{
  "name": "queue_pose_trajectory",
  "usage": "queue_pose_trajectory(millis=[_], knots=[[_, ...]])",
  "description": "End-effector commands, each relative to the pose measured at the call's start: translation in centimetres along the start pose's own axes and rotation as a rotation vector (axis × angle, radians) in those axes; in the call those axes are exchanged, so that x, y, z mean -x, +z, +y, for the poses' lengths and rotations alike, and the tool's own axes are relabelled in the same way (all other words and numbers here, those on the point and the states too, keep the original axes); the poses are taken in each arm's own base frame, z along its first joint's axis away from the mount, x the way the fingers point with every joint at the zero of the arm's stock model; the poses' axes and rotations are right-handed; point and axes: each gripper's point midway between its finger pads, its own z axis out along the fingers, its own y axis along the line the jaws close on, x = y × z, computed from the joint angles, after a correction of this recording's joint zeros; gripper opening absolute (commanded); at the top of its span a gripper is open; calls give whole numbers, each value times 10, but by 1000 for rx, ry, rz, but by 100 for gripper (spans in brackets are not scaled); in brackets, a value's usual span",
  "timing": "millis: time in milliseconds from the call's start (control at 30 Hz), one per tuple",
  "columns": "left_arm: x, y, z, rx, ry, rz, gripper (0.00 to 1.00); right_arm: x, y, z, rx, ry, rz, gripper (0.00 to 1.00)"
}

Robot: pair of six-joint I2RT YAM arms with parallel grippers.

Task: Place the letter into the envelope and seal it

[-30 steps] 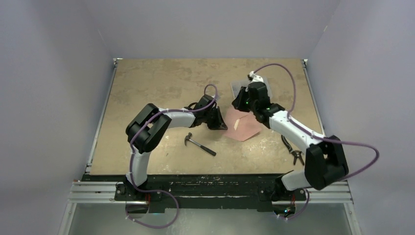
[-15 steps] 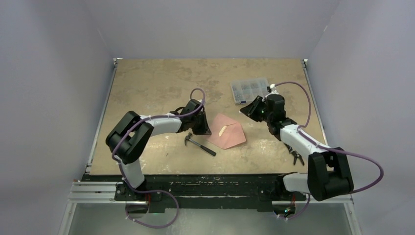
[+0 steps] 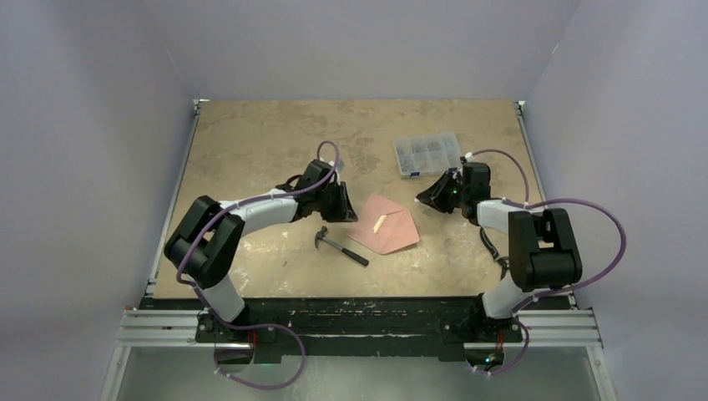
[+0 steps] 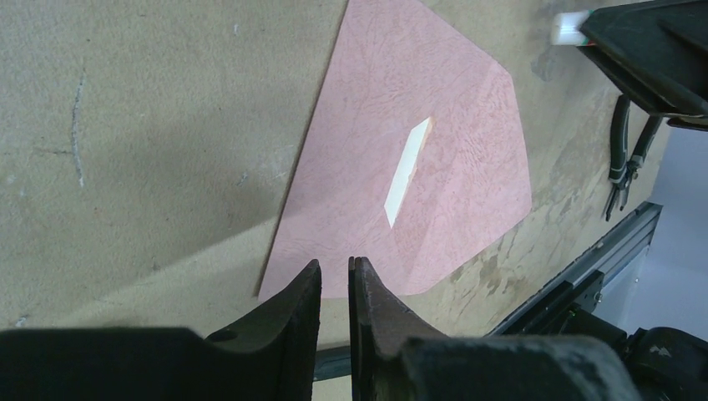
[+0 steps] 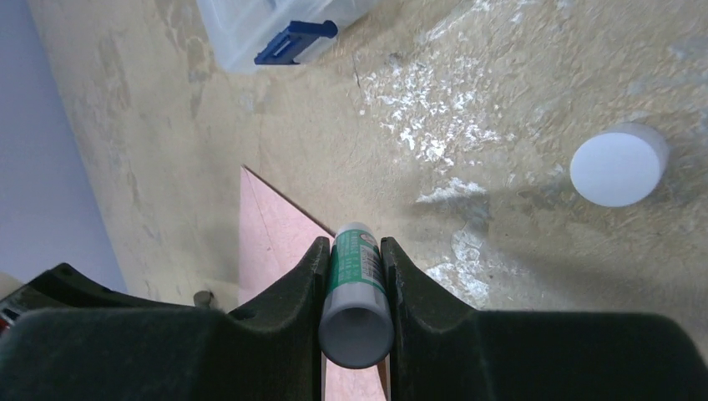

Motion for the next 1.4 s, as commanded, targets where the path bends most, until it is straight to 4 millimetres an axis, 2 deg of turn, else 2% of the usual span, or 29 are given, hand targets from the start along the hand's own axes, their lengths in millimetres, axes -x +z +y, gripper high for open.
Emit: queue_pose_trajectory(millis=[0, 267, 367, 433, 600, 733, 900, 1100, 1200, 1367], knots=[[22, -12, -24, -92, 49, -36, 18, 17, 3, 26, 130, -61, -3, 2], [24, -10, -24, -98, 47, -29, 19, 27, 21, 20, 156, -21, 7, 8], [24, -9, -24, -99, 48, -26, 19, 34, 28, 18, 162, -13, 4, 14], [23, -8, -23, -99, 49, -25, 19, 35, 32, 14, 158, -9, 9, 20], [23, -6, -22, -96, 47, -21, 19, 43, 37, 6, 107, -31, -12, 43], [23, -4, -22, -100, 41, -19, 19, 53, 33, 5, 80, -58, -61, 54], [23, -2, -23, -108, 40, -16, 19, 55, 29, 6, 71, -66, -77, 60], [23, -2, -24, -110, 38, -14, 19, 66, 14, 17, 75, -89, -128, 64], [23, -1, -25, -117, 25, -11, 18, 69, 7, 24, 88, -100, -139, 61], [21, -1, -30, -142, 17, 0, 16, 66, -5, 33, 116, -109, -141, 51]])
